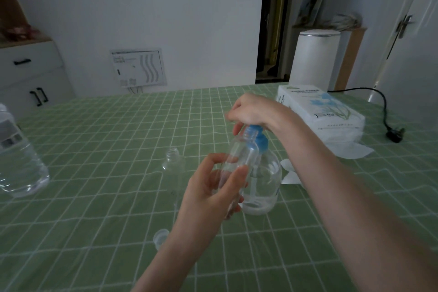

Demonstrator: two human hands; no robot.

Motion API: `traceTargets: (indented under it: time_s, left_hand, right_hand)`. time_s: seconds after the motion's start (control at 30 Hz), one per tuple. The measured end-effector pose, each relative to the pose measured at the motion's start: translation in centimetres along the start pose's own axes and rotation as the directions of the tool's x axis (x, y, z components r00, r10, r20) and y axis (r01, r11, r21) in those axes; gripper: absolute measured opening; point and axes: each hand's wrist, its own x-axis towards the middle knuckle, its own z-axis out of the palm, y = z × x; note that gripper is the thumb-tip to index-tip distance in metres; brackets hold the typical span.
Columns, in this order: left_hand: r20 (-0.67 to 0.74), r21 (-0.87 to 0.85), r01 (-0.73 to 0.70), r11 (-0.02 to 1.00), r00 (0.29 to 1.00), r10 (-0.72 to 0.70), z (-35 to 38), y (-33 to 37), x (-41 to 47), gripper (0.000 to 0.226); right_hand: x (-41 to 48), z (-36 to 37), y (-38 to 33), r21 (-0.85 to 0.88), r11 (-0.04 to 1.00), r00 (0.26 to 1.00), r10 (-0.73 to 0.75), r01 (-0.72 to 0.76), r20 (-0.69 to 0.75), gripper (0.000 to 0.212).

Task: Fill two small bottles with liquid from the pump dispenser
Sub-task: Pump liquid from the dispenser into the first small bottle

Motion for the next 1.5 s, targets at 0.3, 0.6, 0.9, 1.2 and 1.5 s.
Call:
traceTargets:
  time_s: [0.3,0.6,0.9,1.2,1.5]
  left_hand:
    - [0.008,0.03,0.011,0.999,1.0,-0.011,-0.3,-0.7,-0.2,0.031]
    - [-0.01,0.023,-0.013,1.0,1.0,0.013,0.0,-0.7,0.0,0.027]
    - [0.005,0.029,-0.014,0.999,1.0,0.013,-0.1,-0.9,-0.1,0.027]
    - [0.003,0.018,-0.028,0.999,1.0,0.028,-0.1,-0.9,0.0,0.02]
    - [0.006,-0.005,-0.011,1.0,1.0,0.011,0.1,-0.7,0.1,0.027]
  right_hand:
    - [-0.2,1.1,0.7,0.025,0.999,1.0,0.029,-0.029,0.009,0.035]
    - [-0.4,-0.1,-0.1,0.031,0.999,0.999,-0.038,0.037,0.022,0.032]
    - [-0.2,0.6,0.4,0.057,0.998,0.999,0.007,-0.009,0.045,0.033]
    - [-0.5,0.3,0.2,0.104,0.994,0.999,-0.04,0.04,0.0,0.04]
    - [-0.2,0.1,0.4,0.059,0.998,0.999,0.007,-0.009,0.034,0.035]
